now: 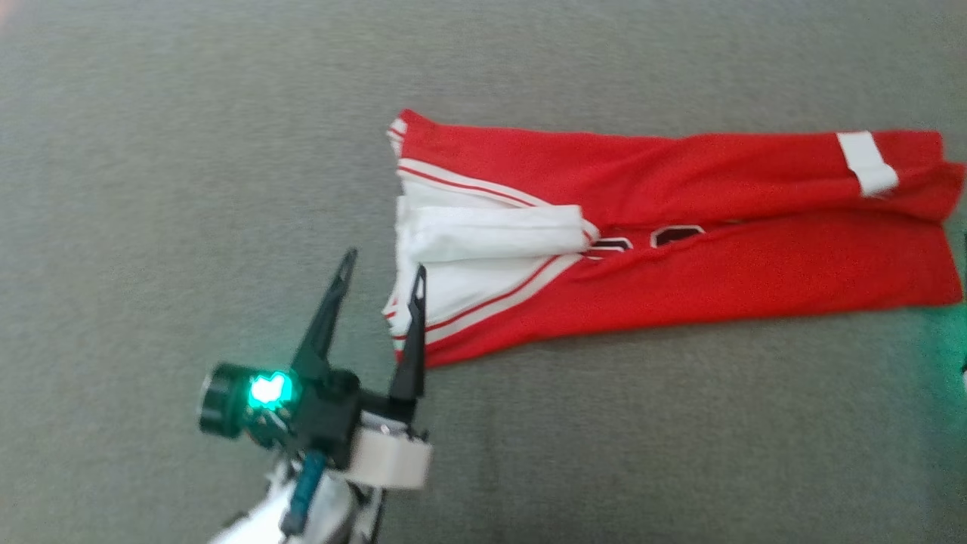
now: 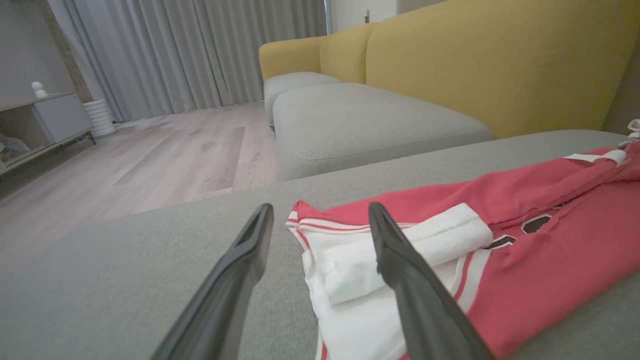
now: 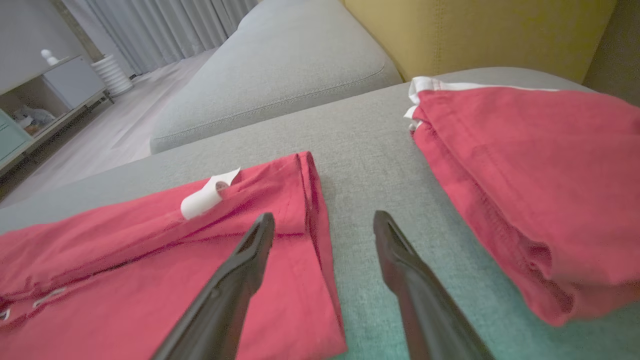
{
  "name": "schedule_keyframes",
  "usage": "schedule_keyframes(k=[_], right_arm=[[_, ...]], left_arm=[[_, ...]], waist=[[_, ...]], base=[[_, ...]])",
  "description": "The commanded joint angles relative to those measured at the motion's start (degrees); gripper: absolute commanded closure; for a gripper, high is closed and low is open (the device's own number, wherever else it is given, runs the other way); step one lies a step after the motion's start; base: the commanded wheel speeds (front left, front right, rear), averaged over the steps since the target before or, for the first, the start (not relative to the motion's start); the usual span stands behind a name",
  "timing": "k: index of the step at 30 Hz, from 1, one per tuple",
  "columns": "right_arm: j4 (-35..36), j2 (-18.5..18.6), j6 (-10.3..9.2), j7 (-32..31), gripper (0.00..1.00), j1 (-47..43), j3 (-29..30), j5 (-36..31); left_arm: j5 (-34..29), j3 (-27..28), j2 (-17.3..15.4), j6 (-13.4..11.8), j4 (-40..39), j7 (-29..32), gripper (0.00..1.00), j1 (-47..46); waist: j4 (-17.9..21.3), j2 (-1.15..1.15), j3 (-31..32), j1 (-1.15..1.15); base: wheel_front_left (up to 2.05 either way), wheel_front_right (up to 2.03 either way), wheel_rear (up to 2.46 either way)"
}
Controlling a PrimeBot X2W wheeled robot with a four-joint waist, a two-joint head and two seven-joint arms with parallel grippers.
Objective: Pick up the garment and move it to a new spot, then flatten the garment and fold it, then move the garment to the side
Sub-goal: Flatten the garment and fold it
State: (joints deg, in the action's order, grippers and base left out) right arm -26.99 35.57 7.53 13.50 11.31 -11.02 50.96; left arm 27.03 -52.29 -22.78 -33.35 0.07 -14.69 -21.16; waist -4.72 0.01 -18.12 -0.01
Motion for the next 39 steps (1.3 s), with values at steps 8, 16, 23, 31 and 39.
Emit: schedule_keyframes(k=[8, 16, 23, 31, 39], right_arm=[[-11.58, -2.83, -0.04, -8.90, 0.00, 7.47, 7.76, -6.98], [-18.37, -6.00, -0.04, -15.68, 1.00, 7.36, 10.39, -8.35], [-13.52, -6.35, -0.04, -14.02, 1.00, 5.16, 12.61, -8.25], [-8.65, -0.54, -0.04, -15.85, 1.00, 7.50, 15.58, -12.33], [9.45, -3.91, -0.04, -24.98, 1.00, 8.99, 16.58, -10.55]], left_arm=[[-8.54, 7.75, 6.28, 3.82, -2.52, -0.30, 0.00, 5.49], [-11.99, 12.37, 9.61, 8.04, -1.35, -0.30, 0.00, 8.07], [-14.78, 16.75, 11.28, 10.93, -1.22, -0.30, 0.00, 10.44], [-17.27, 19.83, 11.88, 14.11, -0.31, -0.30, 0.00, 11.48], [-18.27, 21.95, 13.20, 16.27, 0.72, -0.30, 0.00, 12.55]], waist=[[-6.68, -0.01, 0.52, 0.01], [-8.66, -0.01, 0.37, 0.01], [-6.05, -0.01, 0.87, 0.01], [-1.77, -0.01, 2.34, 0.01], [-0.18, -0.01, 4.50, 0.01]], base=[[0.00, 0.00, 0.00], [0.00, 0.00, 0.00], [0.00, 0.00, 0.00], [0.00, 0.00, 0.00], [0.00, 0.00, 0.00]])
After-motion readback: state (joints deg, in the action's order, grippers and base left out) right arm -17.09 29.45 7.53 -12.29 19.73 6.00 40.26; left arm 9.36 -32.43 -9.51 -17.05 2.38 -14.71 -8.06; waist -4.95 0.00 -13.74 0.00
